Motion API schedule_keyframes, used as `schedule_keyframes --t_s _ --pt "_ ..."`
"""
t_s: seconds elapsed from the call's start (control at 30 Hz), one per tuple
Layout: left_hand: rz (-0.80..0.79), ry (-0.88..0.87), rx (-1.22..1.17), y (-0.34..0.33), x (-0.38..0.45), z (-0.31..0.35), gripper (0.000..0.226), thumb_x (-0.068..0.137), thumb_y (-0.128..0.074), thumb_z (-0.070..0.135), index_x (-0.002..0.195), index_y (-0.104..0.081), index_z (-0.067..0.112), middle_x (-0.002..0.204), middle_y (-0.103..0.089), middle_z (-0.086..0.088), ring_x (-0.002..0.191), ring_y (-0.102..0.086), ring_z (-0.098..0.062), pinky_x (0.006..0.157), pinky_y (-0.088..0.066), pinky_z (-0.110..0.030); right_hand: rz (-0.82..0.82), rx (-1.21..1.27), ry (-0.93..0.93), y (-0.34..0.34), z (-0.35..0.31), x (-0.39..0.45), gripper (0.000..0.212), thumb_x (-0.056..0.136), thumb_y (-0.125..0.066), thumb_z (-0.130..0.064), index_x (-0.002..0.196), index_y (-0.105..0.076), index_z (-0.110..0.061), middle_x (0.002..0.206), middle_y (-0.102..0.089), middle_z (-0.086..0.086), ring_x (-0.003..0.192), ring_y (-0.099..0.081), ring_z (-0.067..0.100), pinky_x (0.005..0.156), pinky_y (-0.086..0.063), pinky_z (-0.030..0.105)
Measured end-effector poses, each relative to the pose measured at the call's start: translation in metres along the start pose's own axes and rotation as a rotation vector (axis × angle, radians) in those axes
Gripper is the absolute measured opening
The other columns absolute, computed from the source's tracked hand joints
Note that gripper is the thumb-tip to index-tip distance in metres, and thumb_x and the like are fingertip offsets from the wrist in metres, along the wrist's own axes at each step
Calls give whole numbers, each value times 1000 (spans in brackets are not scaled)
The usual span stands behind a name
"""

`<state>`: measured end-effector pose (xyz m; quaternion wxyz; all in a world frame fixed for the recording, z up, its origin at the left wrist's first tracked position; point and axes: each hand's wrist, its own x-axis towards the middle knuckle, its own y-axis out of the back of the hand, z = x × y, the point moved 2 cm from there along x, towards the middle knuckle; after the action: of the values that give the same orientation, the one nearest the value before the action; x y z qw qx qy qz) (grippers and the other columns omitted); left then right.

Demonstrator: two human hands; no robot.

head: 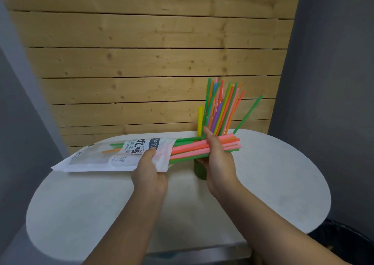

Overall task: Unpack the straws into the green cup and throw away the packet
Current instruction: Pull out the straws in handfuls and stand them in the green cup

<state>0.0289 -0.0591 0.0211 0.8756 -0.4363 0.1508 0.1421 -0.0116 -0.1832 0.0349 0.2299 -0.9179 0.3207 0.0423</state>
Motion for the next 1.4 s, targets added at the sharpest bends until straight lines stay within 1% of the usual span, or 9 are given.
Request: schedule_keyframes --t_s 0.13,0.27,0.33,0.43,0.67,0.87,1.0,1.17,1.4 --pt "1 -11 -42 1 3 5 52 90 -58 -2 140 -48 10 135 -61 -8 115 -63 -22 86 -52 -29 -38 108 32 4 -14 4 22 77 -65 -36 80 -76 -17 87 -75 0 78 -69 12 67 -55 26" --pt "8 -4 -42 2 4 8 51 90 -58 -1 139 -49 10 135 -61 -8 113 -63 -22 78 -54 -30 -175 339 167 4 -46 5 54 92 -44 -14 42 -64 -15 69 -74 10 80 -73 21 86 -54 36" --pt "5 -1 -38 3 4 8 51 90 -58 -1 139 -48 11 134 -61 -8 112 -64 -22 69 -54 -29 -197 440 190 5 -60 8 47 95 -41 -15 49 -53 -13 53 -67 7 66 -72 21 81 -56 37" --pt "9 6 -28 4 4 8 53 90 -59 0 140 -46 12 134 -61 -8 115 -63 -24 74 -55 -33 -140 573 174 13 -73 16 37 97 -43 -19 60 -39 -14 41 -42 -3 42 -51 11 66 -56 31" --pt "17 8 -17 5 4 9 50 90 -58 -1 138 -51 9 131 -62 -6 80 -64 -13 39 -53 -24 -66 611 285 30 -102 31 39 94 -44 -19 57 -33 -18 40 -27 -8 35 -28 7 41 -36 20" --pt "47 19 25 8 9 10 48 88 -62 4 135 -54 9 132 -62 -3 80 -62 -10 47 -53 -23 -1 609 371 43 -122 38 39 90 -48 -17 54 -33 -20 40 -26 -9 36 -25 7 37 -27 18" --pt "15 27 33 5 9 11 47 91 -58 4 138 -50 4 122 -59 -6 73 -60 -11 35 -50 -20 58 597 421 50 -131 43 40 89 -49 -17 52 -33 -20 40 -25 -9 36 -23 7 37 -25 19" --pt "18 37 1 5 10 10 48 93 -55 3 140 -47 3 140 -55 -12 72 -58 -11 34 -47 -17 121 541 481 56 -135 48 39 86 -51 -18 51 -34 -21 40 -26 -9 37 -23 8 37 -25 20" --pt "21 52 -6 4 11 9 48 91 -58 3 138 -48 7 136 -57 -10 75 -60 -13 35 -50 -22 112 358 565 44 -130 50 38 86 -52 -21 52 -37 -20 40 -30 -9 36 -27 8 38 -28 21"
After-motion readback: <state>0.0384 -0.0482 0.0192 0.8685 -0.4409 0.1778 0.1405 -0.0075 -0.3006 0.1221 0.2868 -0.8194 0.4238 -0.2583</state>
